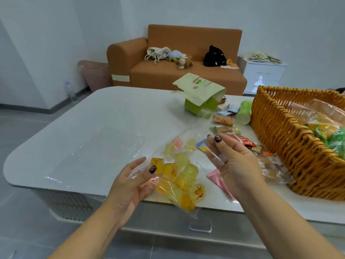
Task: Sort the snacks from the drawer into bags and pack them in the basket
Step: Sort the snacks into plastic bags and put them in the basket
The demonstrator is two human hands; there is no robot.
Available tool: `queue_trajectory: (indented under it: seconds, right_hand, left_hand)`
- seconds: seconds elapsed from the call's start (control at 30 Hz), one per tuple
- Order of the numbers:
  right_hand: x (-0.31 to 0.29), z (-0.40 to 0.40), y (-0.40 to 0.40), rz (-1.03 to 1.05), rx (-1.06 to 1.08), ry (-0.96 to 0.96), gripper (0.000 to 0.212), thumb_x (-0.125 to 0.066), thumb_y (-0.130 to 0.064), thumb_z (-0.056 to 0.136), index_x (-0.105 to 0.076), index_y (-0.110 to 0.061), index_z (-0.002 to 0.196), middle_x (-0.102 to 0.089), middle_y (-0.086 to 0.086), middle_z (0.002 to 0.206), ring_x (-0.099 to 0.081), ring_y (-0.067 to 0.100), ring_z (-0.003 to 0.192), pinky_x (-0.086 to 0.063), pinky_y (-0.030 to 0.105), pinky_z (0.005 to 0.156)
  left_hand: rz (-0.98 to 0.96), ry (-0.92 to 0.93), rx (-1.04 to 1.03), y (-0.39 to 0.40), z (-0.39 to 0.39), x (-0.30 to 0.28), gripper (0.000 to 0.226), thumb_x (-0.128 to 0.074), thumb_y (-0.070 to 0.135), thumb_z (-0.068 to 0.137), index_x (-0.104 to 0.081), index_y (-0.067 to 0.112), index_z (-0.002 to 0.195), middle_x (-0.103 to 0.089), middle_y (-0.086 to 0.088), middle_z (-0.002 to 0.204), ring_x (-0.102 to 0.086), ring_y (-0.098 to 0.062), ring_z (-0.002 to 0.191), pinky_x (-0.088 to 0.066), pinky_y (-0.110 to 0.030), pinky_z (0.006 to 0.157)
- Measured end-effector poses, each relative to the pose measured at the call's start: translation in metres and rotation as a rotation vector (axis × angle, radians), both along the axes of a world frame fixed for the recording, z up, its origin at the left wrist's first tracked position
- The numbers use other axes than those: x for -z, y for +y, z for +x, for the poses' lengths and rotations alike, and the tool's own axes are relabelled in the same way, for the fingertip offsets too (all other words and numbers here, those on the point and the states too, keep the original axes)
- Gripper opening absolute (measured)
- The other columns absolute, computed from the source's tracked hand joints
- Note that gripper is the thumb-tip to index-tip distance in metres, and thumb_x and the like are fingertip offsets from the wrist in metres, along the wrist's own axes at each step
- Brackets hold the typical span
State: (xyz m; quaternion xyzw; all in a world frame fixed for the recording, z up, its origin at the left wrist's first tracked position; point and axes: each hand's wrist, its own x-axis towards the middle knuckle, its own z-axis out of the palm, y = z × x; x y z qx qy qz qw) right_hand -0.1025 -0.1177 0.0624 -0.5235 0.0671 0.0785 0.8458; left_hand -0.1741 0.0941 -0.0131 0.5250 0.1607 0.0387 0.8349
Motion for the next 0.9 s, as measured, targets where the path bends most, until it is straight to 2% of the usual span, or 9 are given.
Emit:
queue_trajectory:
  seconds: [0.13, 0.23, 0.33, 0.43, 0.53, 0.6, 0.73, 0.83, 0.9]
  right_hand:
    - [0.002, 0.014, 0.007, -0.006, -0.055, -0.013, 0.015, -0.06, -0.006, 0.09, -0.069, -0.012, 0.101, -0.076, 0.005, 0.088, -0.073, 0.014, 0.078, -0.047, 0.046, 0.098]
    - [0.01, 0.02, 0.018, 0.028, -0.111, -0.001, 0.016, -0.057, -0.001, 0.091, -0.066, -0.008, 0.101, -0.075, 0.008, 0.083, -0.073, 0.016, 0.076, -0.057, 0.035, 0.083]
    - [0.024, 0.021, 0.031, 0.021, -0.117, 0.064, 0.017, -0.054, 0.002, 0.093, -0.064, -0.005, 0.105, -0.072, 0.009, 0.084, -0.071, 0.017, 0.077, -0.055, 0.035, 0.086]
    - [0.032, 0.025, 0.039, -0.032, -0.096, 0.107, 0.019, -0.052, 0.002, 0.094, -0.062, -0.003, 0.11, -0.07, 0.012, 0.09, -0.069, 0.02, 0.082, -0.054, 0.036, 0.085]
    - [0.032, 0.038, 0.035, -0.175, -0.099, 0.078, 0.017, -0.054, 0.003, 0.093, -0.065, -0.007, 0.101, -0.071, 0.015, 0.097, -0.068, 0.024, 0.084, -0.054, 0.036, 0.081]
    - [0.032, 0.044, 0.032, -0.29, -0.136, 0.014, 0.016, -0.056, 0.002, 0.091, -0.067, -0.006, 0.101, -0.073, 0.011, 0.091, -0.07, 0.02, 0.077, -0.055, 0.034, 0.082]
    - [0.039, 0.052, 0.038, -0.492, -0.106, -0.098, 0.015, -0.059, -0.008, 0.09, -0.074, -0.01, 0.089, -0.073, -0.006, 0.073, -0.063, 0.01, 0.071, -0.05, 0.023, 0.065]
    - [0.037, 0.066, 0.044, -0.399, -0.115, -0.198, 0.042, -0.039, -0.017, 0.089, -0.076, -0.015, 0.07, -0.075, -0.01, 0.09, -0.059, 0.01, 0.099, -0.044, 0.027, 0.09]
    - [0.037, 0.076, 0.048, -0.419, -0.203, -0.322, 0.044, -0.032, -0.012, 0.088, -0.076, -0.013, 0.086, -0.067, -0.004, 0.121, -0.052, 0.011, 0.117, -0.036, 0.029, 0.101]
  left_hand:
    - [0.474, 0.075, 0.218, 0.02, 0.003, -0.031, 0.094, -0.091, 0.055, 0.034, -0.06, 0.035, 0.121, -0.076, -0.003, 0.101, -0.073, -0.019, 0.094, -0.055, -0.038, 0.086]
    - [0.658, 0.169, 0.413, 0.027, 0.004, -0.043, 0.085, -0.083, 0.06, 0.043, -0.057, 0.038, 0.121, -0.076, 0.005, 0.091, -0.072, -0.01, 0.092, -0.056, -0.031, 0.084]
    - [0.758, 0.258, 0.404, 0.023, 0.003, -0.038, 0.053, -0.086, 0.058, 0.058, -0.073, 0.03, 0.101, -0.073, -0.001, 0.088, -0.072, -0.016, 0.089, -0.059, -0.037, 0.085]
    - [0.725, 0.305, 0.35, 0.026, 0.001, -0.034, 0.031, -0.081, 0.043, 0.069, -0.075, 0.018, 0.086, -0.073, -0.004, 0.09, -0.069, -0.019, 0.082, -0.059, -0.04, 0.083]
    - [0.55, 0.329, 0.301, 0.03, 0.002, -0.034, 0.017, -0.073, 0.023, 0.084, -0.065, 0.008, 0.082, -0.076, -0.006, 0.098, -0.071, -0.027, 0.091, -0.059, -0.042, 0.081]
    - [0.505, 0.351, 0.258, 0.03, 0.003, -0.035, 0.011, -0.064, 0.013, 0.092, -0.061, 0.01, 0.081, -0.077, -0.005, 0.096, -0.072, -0.023, 0.084, -0.058, -0.036, 0.072]
    - [0.487, 0.364, 0.106, 0.034, 0.009, -0.037, 0.008, -0.059, 0.008, 0.093, -0.06, 0.012, 0.086, -0.077, -0.007, 0.087, -0.068, -0.011, 0.064, -0.05, -0.027, 0.063]
    - [0.481, 0.338, 0.034, 0.044, 0.018, -0.046, 0.011, -0.057, 0.003, 0.092, -0.057, 0.011, 0.084, -0.076, -0.011, 0.081, -0.068, -0.012, 0.067, -0.049, -0.032, 0.076]
    - [0.539, 0.317, 0.038, 0.052, 0.019, -0.052, 0.011, -0.056, 0.003, 0.093, -0.057, 0.01, 0.085, -0.076, -0.011, 0.082, -0.069, -0.018, 0.077, -0.048, -0.033, 0.077]
